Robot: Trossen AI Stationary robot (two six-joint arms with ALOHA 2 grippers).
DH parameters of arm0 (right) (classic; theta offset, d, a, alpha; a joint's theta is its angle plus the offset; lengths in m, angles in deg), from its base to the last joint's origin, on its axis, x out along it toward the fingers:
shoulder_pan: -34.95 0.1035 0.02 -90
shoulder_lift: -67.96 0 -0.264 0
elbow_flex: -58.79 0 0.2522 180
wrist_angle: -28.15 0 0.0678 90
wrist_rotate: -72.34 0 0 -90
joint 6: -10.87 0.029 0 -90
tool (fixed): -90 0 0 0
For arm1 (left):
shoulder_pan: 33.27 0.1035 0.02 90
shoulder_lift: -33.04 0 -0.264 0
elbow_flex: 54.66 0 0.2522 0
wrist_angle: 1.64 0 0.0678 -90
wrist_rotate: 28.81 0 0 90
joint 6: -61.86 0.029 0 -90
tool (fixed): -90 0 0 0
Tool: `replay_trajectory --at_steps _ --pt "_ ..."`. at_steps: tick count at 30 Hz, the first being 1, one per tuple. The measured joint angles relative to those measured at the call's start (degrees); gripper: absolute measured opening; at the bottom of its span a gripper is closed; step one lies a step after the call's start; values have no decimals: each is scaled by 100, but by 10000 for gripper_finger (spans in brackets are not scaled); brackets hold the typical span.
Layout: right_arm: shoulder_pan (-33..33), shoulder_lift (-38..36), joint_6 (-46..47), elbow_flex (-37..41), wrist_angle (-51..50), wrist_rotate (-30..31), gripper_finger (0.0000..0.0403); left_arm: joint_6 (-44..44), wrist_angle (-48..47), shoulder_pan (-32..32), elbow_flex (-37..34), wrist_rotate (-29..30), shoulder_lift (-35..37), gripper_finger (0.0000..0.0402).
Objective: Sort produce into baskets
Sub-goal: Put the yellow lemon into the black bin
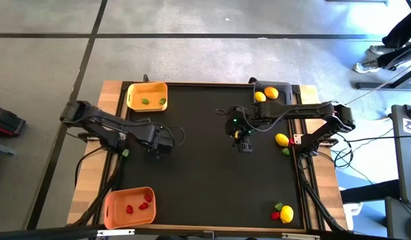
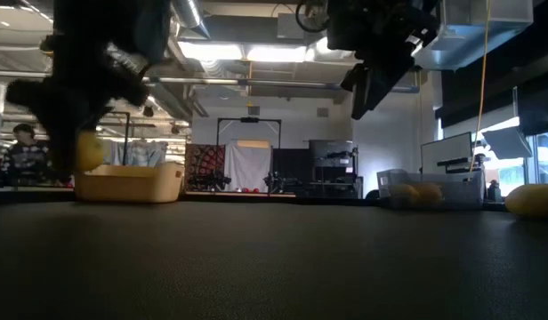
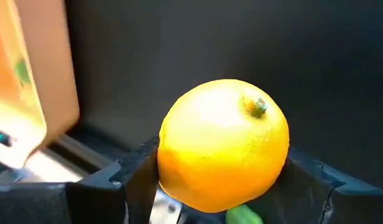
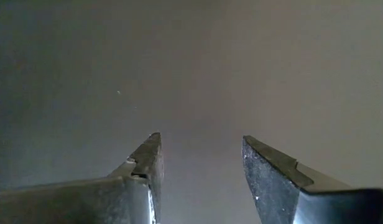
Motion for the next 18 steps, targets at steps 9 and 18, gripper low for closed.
replay_trajectory --at_steps 9,18 --pt "0 0 0 2 407 0 168 -25 1279 57 233 18 984 251" --pt "-2 0 -2 2 968 -2 168 123 2639 87 233 16 1325 251"
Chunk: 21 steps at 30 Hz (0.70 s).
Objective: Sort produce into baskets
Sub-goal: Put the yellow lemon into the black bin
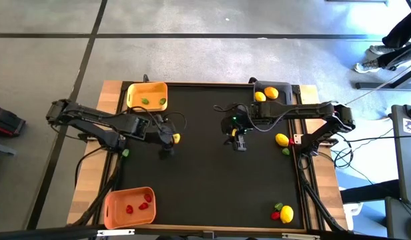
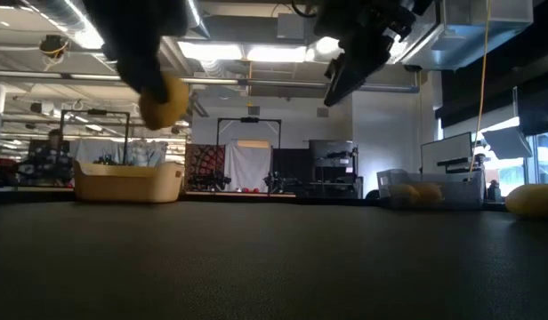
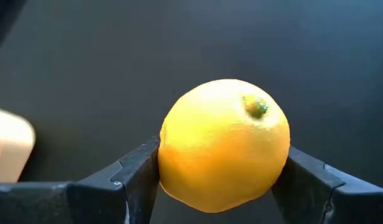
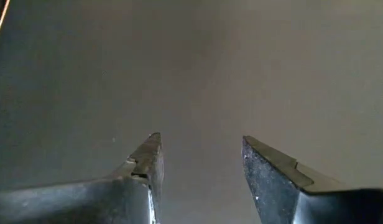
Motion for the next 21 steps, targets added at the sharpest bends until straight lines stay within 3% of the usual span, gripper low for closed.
replay_trajectory --at_steps 10,16,21 --pt "0 0 24 0 760 -11 168 450 1258 0 0 -1 -26 251" --pt "-2 0 153 2 962 -396 168 580 1874 21 0 -2 -26 251" --pt "0 2 236 2 1323 78 168 663 2190 121 0 -1 -26 251"
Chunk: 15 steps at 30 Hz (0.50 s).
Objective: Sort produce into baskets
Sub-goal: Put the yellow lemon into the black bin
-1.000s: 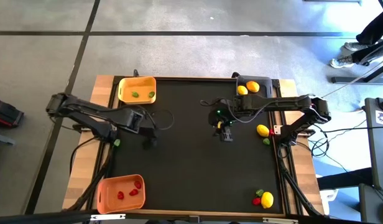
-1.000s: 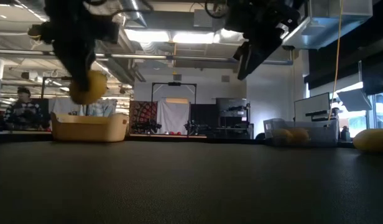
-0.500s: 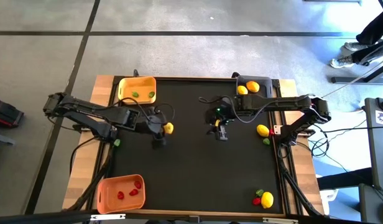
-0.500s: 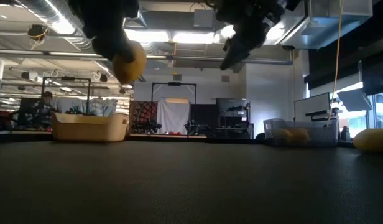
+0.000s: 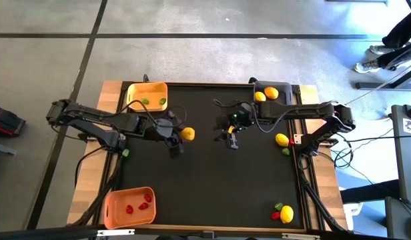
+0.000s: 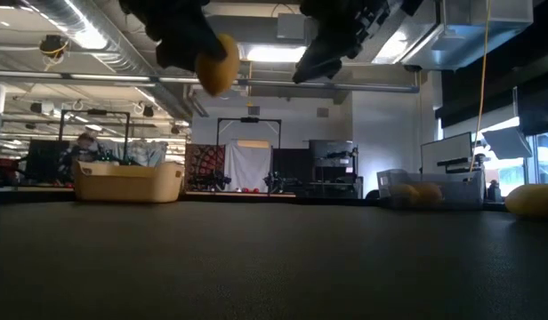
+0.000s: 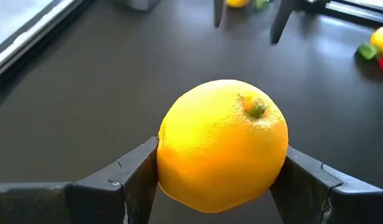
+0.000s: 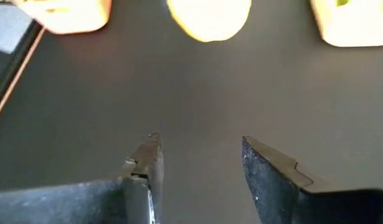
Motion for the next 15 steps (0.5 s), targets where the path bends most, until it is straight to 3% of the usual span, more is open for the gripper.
replay_trajectory --at_steps 4,15 --pt "-1 40 54 -1 0 40 186 74 319 73 -26 1 0 251" --pt "64 528 226 0 -63 371 324 -205 1913 368 -759 0 0 251"
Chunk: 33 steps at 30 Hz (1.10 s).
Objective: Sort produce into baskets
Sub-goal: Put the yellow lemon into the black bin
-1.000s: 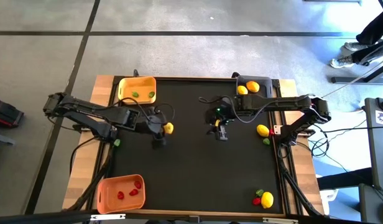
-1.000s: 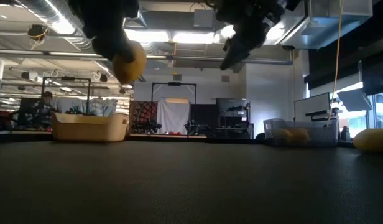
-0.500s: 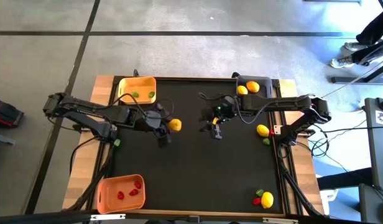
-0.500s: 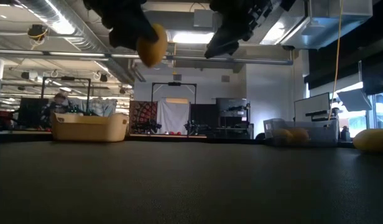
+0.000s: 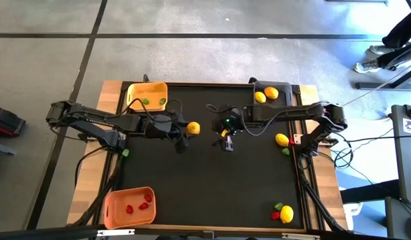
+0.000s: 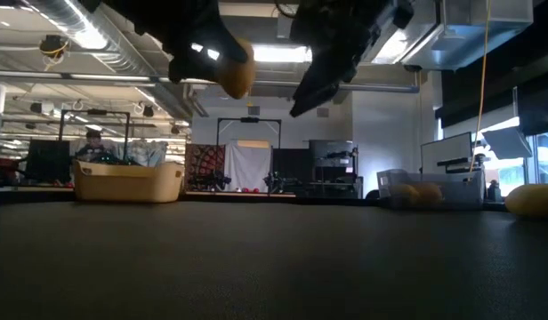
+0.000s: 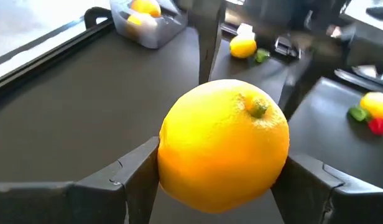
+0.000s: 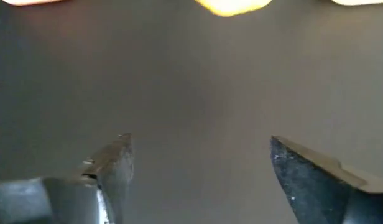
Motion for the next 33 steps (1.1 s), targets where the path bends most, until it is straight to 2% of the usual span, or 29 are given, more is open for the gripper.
replay_trajectory --at_steps 6,13,18,25,33 --pt "-33 328 25 0 -179 341 343 -272 339 192 -276 1 0 251" --pt "-29 650 -318 92 -191 277 344 -518 1056 312 -706 -5 -2 251" --pt "-40 578 -331 743 714 445 344 -845 1720 387 -1119 -9 -2 251" --pt "-40 545 -179 1691 2703 584 344 -1466 2628 550 -1595 -7 -2 251" --pt "-38 541 -114 1965 4180 971 344 -1891 2871 632 -1744 -7 -2 251"
